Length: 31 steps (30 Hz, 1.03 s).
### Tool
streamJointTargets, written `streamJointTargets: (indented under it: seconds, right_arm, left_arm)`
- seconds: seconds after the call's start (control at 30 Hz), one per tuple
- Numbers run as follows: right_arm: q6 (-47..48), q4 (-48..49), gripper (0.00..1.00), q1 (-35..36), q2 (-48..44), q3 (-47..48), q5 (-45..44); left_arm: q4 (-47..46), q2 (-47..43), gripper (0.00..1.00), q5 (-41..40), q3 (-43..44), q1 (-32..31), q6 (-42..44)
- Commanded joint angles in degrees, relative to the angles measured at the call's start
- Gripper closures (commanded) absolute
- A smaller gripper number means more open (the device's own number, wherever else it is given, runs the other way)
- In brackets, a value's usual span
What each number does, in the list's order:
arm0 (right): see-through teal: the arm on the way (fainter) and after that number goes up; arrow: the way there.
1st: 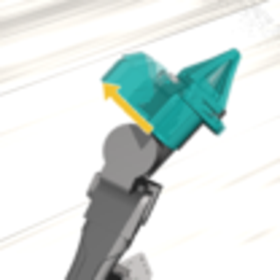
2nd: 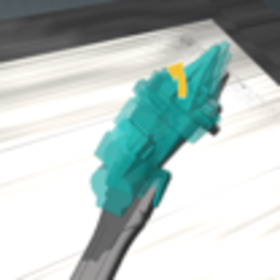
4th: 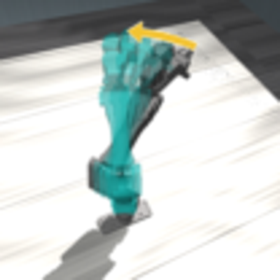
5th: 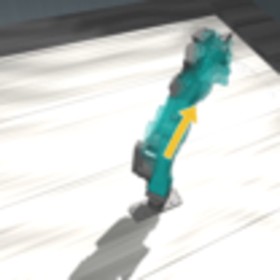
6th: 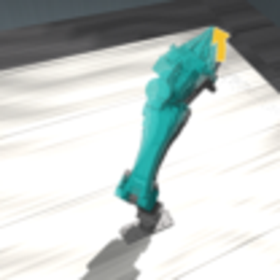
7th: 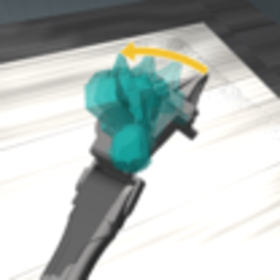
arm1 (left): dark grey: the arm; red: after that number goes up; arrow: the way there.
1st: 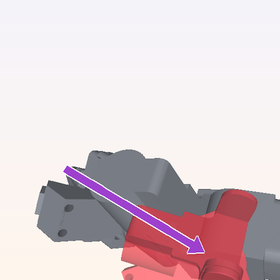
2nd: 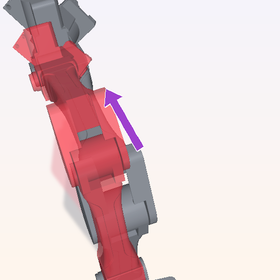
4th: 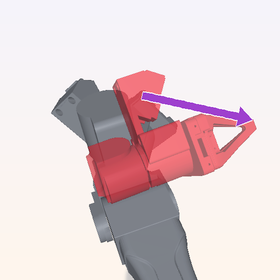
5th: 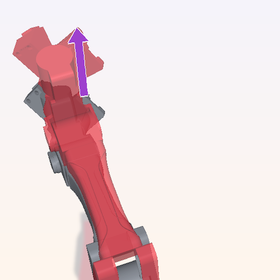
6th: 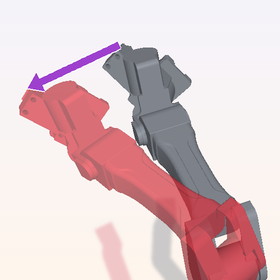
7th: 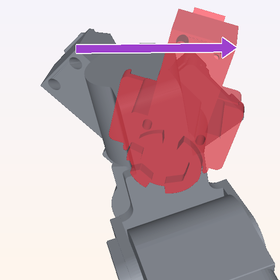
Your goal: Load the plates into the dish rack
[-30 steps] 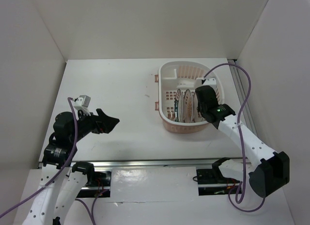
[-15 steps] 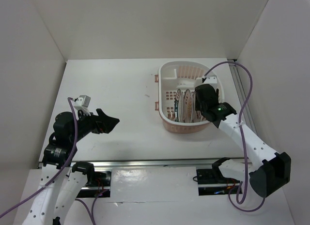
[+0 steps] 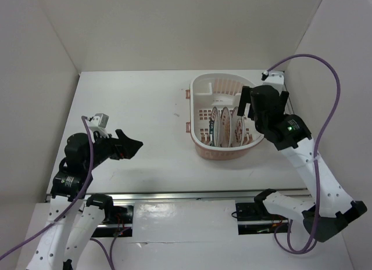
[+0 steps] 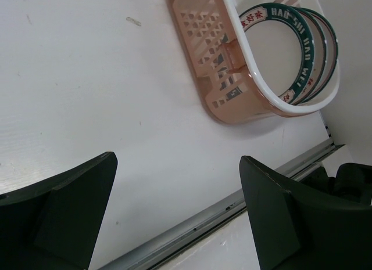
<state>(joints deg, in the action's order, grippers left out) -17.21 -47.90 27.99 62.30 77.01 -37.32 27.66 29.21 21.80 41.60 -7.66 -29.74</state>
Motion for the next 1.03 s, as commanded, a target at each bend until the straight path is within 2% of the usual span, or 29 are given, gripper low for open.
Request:
streamJointTargets:
  seconds: [0.0,0.1,0.13,0.27,0.37,0.57,0.67,1.0]
  right_arm:
    - [-1.2,-7.1,0.00,1.0,-3.7,4.1,1.4]
    - [-2.0,-7.6,0.00,1.0,-8.7,3.9,6.6]
    - [-2.0,-7.6,0.00,1.0,-10.3,3.2,10.8]
    - [-2.7,-8.5,0.00,1.0,-17.6,0.4,16.5]
    - [-1.6,-11.2,0.00,-2.3,-21.6,-0.1,21.6]
    - [2.6,-16.9,0.00,-9.7,-25.6,3.0,28.4]
    - [3.9,-18.0,0.00,-12.1,-27.1,3.5,29.8]
    - [3.9,-18.0,0.00,-12.1,-28.1,2.4,29.9]
  left_arm:
    - [1.2,0.5,0.00,-3.3,3.5,-0.2,1.1]
    - [5.3,0.5,0.00,-8.0,7.1,-0.2,1.1]
    - [8.0,0.5,0.00,-9.1,9.2,-0.2,1.8]
    - [14.3,-1.8,0.00,-14.7,14.6,-0.2,3.2]
    - [17.9,-3.5,0.00,-16.8,18.4,-0.2,3.8]
    - [21.8,-7.3,0.00,-16.8,20.0,-0.2,3.8]
    - [23.7,-8.7,0.00,-17.3,20.0,-0.2,3.8]
    - [25.3,-8.7,0.00,-17.8,21.1,-0.2,4.4]
